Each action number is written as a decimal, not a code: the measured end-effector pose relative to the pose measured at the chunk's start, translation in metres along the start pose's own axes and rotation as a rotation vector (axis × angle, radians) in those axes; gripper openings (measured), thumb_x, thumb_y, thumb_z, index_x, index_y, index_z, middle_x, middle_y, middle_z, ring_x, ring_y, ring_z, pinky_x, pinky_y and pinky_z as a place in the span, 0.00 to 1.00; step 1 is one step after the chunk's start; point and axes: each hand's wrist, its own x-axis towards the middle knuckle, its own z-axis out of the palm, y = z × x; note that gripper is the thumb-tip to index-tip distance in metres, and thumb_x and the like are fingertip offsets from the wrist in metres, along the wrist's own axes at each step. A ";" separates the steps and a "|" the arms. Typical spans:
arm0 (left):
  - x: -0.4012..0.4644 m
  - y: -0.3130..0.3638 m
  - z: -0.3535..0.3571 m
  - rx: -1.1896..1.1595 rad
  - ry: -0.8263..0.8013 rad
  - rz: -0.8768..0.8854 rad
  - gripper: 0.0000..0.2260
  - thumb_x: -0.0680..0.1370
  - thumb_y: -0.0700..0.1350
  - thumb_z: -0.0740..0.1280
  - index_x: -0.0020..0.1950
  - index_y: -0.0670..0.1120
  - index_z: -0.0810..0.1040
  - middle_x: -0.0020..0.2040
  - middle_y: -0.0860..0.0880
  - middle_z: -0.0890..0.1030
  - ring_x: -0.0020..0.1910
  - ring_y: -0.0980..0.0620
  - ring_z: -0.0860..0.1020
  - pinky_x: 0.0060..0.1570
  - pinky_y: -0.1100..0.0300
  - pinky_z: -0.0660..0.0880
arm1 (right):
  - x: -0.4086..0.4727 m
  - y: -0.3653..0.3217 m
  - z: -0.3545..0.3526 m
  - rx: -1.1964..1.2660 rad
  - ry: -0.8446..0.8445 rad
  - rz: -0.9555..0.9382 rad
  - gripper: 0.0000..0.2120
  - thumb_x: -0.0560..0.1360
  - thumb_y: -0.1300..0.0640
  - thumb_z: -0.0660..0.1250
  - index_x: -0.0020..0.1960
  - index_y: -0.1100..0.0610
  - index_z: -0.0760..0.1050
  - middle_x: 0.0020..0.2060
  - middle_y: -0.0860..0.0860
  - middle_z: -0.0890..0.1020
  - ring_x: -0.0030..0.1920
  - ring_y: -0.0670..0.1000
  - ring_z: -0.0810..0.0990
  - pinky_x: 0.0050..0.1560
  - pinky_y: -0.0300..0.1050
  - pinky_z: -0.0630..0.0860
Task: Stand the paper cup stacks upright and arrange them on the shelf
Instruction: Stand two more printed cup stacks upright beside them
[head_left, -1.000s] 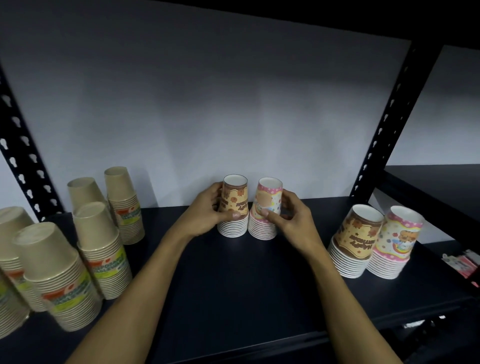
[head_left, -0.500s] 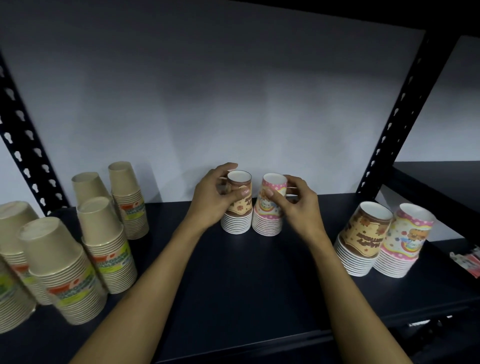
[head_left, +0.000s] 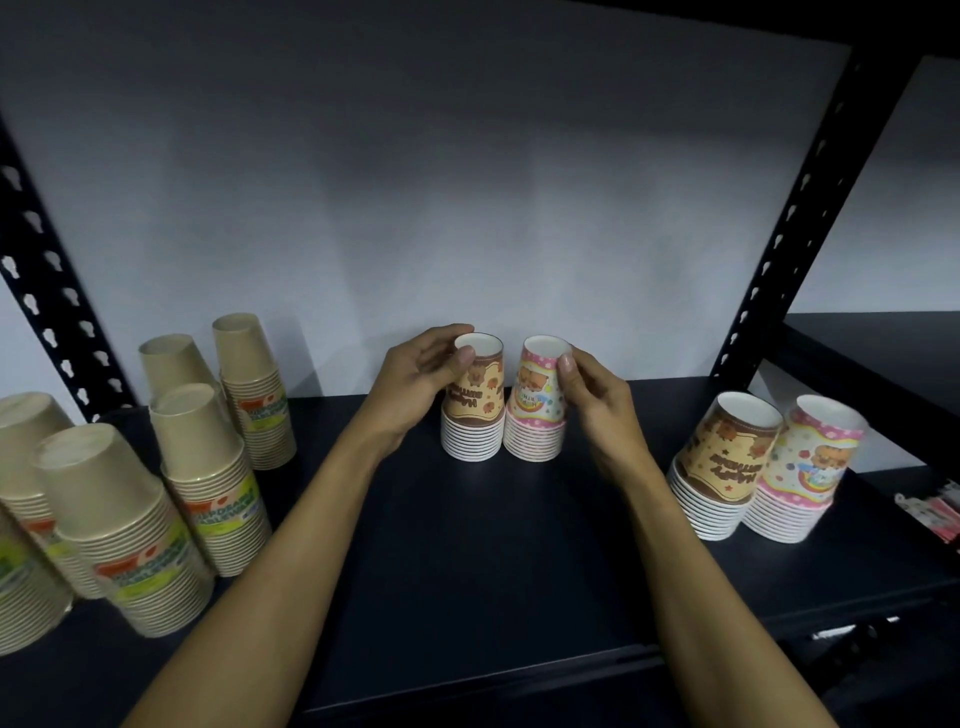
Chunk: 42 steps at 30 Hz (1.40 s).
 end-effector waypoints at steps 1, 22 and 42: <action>0.000 0.000 0.000 -0.013 0.007 -0.002 0.15 0.78 0.44 0.71 0.65 0.47 0.79 0.60 0.50 0.84 0.61 0.53 0.81 0.57 0.60 0.77 | 0.000 0.000 0.000 -0.002 0.008 -0.008 0.16 0.81 0.54 0.64 0.65 0.60 0.77 0.56 0.51 0.85 0.58 0.49 0.83 0.54 0.41 0.80; -0.001 0.001 0.006 -0.084 0.086 0.000 0.15 0.74 0.38 0.75 0.60 0.45 0.81 0.57 0.47 0.85 0.58 0.51 0.82 0.54 0.61 0.79 | 0.001 0.001 -0.001 0.033 -0.025 0.040 0.22 0.76 0.51 0.67 0.66 0.62 0.75 0.58 0.55 0.84 0.59 0.53 0.83 0.56 0.44 0.79; -0.008 0.019 0.013 0.054 0.158 0.003 0.19 0.74 0.49 0.75 0.63 0.47 0.76 0.55 0.49 0.83 0.50 0.62 0.82 0.43 0.68 0.78 | -0.005 -0.026 0.003 -0.034 -0.016 0.135 0.34 0.74 0.37 0.65 0.75 0.52 0.67 0.70 0.50 0.75 0.67 0.49 0.76 0.61 0.41 0.74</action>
